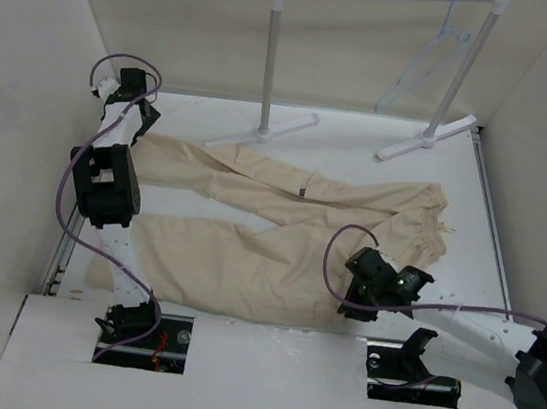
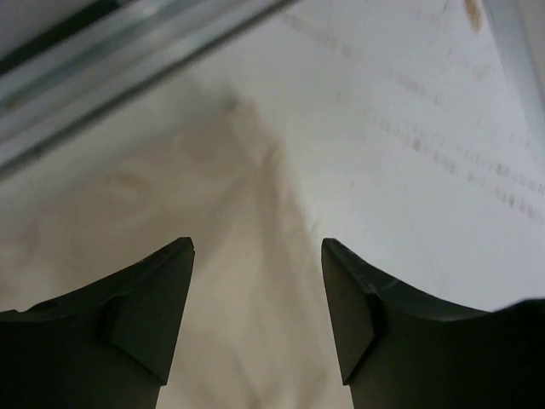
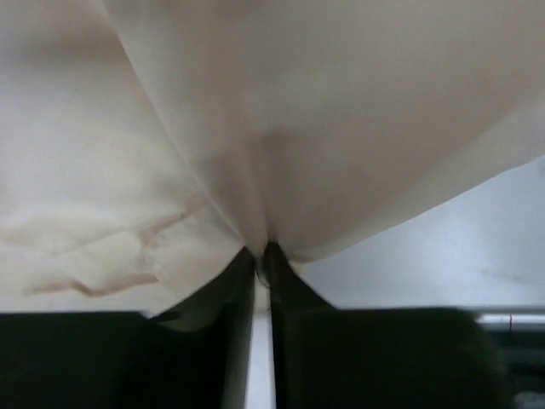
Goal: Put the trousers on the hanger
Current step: Flatten out the trousers at the center of the board.
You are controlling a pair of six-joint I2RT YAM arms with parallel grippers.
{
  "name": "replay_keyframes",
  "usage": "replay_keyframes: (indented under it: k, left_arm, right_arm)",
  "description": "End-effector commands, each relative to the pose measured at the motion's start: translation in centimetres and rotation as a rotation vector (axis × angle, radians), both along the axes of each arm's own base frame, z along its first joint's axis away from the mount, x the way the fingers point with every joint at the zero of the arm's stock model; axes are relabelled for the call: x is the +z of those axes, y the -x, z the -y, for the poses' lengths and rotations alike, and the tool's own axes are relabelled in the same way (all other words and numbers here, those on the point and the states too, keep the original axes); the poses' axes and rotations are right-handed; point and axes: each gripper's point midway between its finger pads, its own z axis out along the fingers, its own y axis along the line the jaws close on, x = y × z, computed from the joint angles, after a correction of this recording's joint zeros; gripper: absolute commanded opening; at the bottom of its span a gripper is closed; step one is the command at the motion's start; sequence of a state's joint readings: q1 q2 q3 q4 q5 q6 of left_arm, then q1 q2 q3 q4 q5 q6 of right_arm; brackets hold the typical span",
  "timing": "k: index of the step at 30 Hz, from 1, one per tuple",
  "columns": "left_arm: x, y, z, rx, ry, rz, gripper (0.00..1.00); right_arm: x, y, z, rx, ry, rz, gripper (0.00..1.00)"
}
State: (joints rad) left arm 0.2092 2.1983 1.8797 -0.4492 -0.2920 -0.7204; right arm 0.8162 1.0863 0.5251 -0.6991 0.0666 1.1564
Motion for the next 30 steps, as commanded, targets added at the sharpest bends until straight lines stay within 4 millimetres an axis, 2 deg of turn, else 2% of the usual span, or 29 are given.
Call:
replay_keyframes:
  k: [1, 3, 4, 7, 9, 10, 12, 13, 14, 16, 17, 18, 20, 22, 25, 30]
  left_arm:
    - [8.6, 3.4, 5.0, -0.035, -0.006, 0.173, 0.6]
    - [9.9, 6.3, 8.9, -0.091, 0.007, 0.215, 0.59]
    - [10.1, 8.0, 11.0, -0.126, 0.015, 0.23, 0.59]
    - [9.1, 13.0, 17.7, -0.253, 0.063, 0.247, 0.57]
    - [7.4, 15.6, 21.0, -0.325, 0.094, 0.226, 0.55]
    - [6.3, 16.8, 22.5, -0.357, 0.112, 0.207, 0.55]
    - [4.3, 18.3, 24.4, -0.394, 0.139, 0.184, 0.51]
    - [3.6, 18.6, 25.2, -0.412, 0.156, 0.181, 0.49]
    - [3.1, 18.8, 25.8, -0.423, 0.175, 0.18, 0.47]
    - [2.2, 18.8, 26.9, -0.426, 0.211, 0.186, 0.46]
    - [1.7, 18.8, 27.4, -0.429, 0.227, 0.185, 0.46]
    - [1.3, 18.6, 27.8, -0.424, 0.247, 0.181, 0.46]
    - [0.5, 18.2, 29.0, -0.429, 0.284, 0.169, 0.48]
    - [-0.2, 17.8, 30.2, -0.441, 0.318, 0.151, 0.49]
    - [-0.9, 17.3, 32.1, -0.455, 0.361, 0.139, 0.49]
    - [-1.0, 17.1, 36.6, -0.535, 0.378, 0.136, 0.49]
  right_arm:
    - [1.1, 2.3, 1.0, -0.023, -0.009, -0.032, 0.34]
    - [2.5, 1.1, 1.4, -0.021, -0.024, 0.031, 0.58]
    - [3.4, 0.1, 1.8, -0.026, -0.03, 0.063, 0.63]
    - [5.8, -2.8, 3.0, -0.048, -0.031, 0.147, 0.67]
    - [7.6, -5.1, 3.9, -0.073, -0.022, 0.218, 0.66]
    - [8.5, -6.6, 4.1, -0.088, -0.022, 0.255, 0.62]
    - [10.5, -10.1, 3.5, -0.097, -0.054, 0.328, 0.38]
    - [11.7, -12.1, 2.9, -0.094, -0.074, 0.368, 0.23]
    - [12.8, -13.9, 2.1, -0.089, -0.091, 0.4, 0.15]
    - [14.6, -17.6, 1.1, -0.103, -0.098, 0.462, 0.13]
    - [15.0, -19.3, 0.8, -0.116, -0.092, 0.484, 0.17]
    - [15.0, -20.9, 0.6, -0.136, -0.083, 0.495, 0.28]
    - [14.4, -23.6, 1.1, -0.192, -0.056, 0.497, 0.41]
    - [13.6, -25.3, 1.4, -0.237, -0.047, 0.482, 0.51]
    - [12.5, -27.5, 1.7, -0.298, -0.043, 0.457, 0.54]
    - [10.9, -30.6, 2.4, -0.346, -0.007, 0.409, 0.55]
